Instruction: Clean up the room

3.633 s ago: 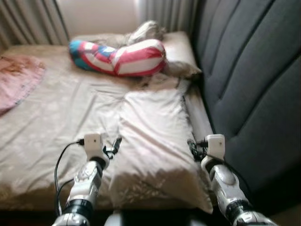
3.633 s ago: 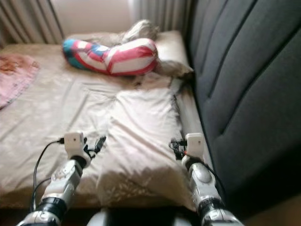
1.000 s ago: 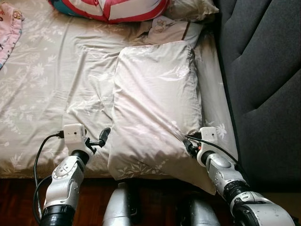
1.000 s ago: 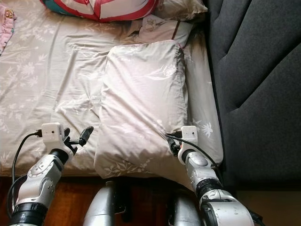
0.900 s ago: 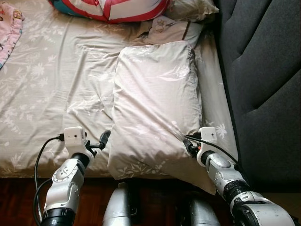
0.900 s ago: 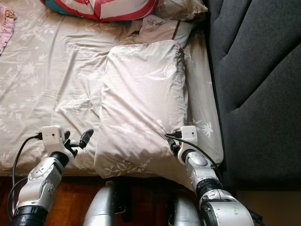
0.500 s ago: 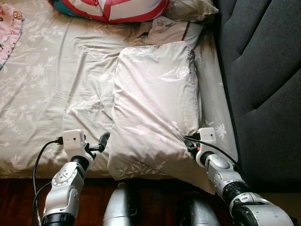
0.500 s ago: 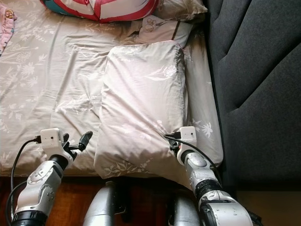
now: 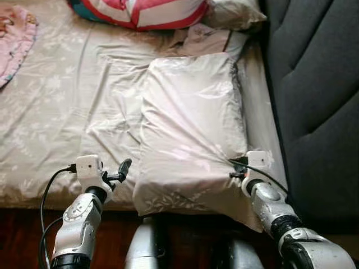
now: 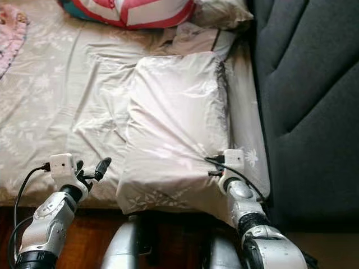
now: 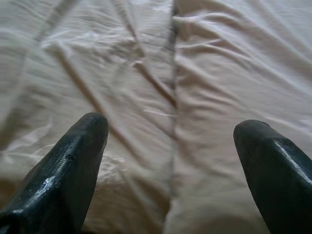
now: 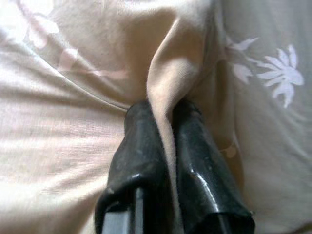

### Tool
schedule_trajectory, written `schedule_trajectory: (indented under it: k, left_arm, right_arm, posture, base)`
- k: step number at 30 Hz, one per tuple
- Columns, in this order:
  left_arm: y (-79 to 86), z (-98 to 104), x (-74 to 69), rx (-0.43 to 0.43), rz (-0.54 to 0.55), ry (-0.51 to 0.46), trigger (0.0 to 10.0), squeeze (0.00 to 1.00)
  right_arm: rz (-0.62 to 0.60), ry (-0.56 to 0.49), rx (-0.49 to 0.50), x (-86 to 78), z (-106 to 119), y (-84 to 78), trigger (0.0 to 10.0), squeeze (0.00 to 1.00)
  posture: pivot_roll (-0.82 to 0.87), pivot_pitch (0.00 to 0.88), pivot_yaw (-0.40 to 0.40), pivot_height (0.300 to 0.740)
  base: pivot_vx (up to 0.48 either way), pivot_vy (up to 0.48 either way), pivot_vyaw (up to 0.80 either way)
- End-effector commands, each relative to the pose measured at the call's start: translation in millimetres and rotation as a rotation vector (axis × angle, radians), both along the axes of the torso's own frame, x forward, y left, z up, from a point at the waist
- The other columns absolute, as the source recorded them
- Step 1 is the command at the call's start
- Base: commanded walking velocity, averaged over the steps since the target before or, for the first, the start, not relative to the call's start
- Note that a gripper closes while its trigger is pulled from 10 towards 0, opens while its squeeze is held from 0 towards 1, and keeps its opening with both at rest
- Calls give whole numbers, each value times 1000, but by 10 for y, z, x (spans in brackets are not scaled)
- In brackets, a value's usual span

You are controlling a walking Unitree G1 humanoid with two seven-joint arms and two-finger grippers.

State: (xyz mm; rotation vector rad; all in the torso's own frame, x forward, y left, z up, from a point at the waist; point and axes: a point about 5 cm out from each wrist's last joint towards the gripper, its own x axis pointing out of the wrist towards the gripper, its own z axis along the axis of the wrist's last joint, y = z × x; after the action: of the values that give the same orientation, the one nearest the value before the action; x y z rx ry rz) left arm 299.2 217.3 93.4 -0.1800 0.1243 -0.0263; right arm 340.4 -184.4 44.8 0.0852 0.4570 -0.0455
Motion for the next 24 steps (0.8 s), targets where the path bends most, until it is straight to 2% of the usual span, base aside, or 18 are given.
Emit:
schedule_trajectory:
  k: [1,2,6,7,10,24]
  left_arm:
    - [58,-84,-46,-2,26,33,10000,0]
    - [53,-93,-43,-2,26,35,10000,0]
    - [52,-98,-29,-4,29,36,10000,0]
    - [58,-99,-27,-4,32,36,10000,0]
    - [69,-101,-22,-3,35,37,10000,0]
    - [69,-101,-22,-3,35,37,10000,0]
  right_arm:
    - [-166,48,-27,-175,-134,-372,0,0]
    - [-232,31,-42,-223,-128,-530,0,0]
    - [-339,16,-76,-326,-128,-775,0,0]
    - [-399,3,-100,-394,-121,-914,0,0]
    - [-459,-12,-137,-473,-103,-1066,0,0]
    - [-459,-12,-137,-473,-103,-1066,0,0]
  posture:
    - [14,292,53,668]
    - [3,289,52,668]
    - [-5,287,52,668]
    - [-8,286,53,668]
    - [-16,283,54,668]
    - [-16,283,54,668]
  base:
    - [0,0,0]
    - [0,0,0]
    - [0,0,0]
    - [0,0,0]
    - [0,0,0]
    - [0,0,0]
